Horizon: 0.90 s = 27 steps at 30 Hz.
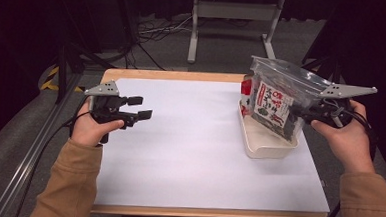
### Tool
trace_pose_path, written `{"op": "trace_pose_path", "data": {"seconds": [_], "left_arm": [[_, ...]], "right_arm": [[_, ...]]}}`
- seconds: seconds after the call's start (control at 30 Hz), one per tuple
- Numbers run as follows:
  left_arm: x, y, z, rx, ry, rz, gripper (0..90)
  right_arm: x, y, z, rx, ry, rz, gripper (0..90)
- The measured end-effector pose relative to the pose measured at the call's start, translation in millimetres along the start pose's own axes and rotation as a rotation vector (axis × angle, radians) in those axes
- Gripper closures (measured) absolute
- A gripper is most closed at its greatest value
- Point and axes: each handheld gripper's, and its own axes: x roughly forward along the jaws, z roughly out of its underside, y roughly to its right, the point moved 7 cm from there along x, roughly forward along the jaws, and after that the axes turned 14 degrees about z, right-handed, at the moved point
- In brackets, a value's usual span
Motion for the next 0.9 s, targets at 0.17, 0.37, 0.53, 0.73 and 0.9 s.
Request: {"op": "trace_pose_path", "data": {"seconds": [0.17,0.37,0.53,0.73,0.9], "left_arm": [[0.7,0.2,0.5,-0.008,0.001,0.004,32.3],[1.0,-0.3,0.8,-0.005,-0.002,0.000,32.1],[1.1,0.0,0.5,-0.003,0.001,0.004,32.0],[0.8,-0.2,1.0,-0.006,-0.003,0.003,32.0],[0.4,-0.6,1.2,-0.006,-0.004,0.003,32.0]], "right_arm": [[1.8,0.3,2.4,0.017,-0.007,-0.002,77.7],[6.7,-2.8,7.8,0.025,-0.023,-0.013,77.6],[11.7,-5.5,10.9,0.021,-0.034,-0.019,77.5],[16.8,-8.7,14.8,0.023,-0.053,-0.028,77.5],[23.2,-10.6,21.0,0.014,-0.078,-0.029,77.5]]}}
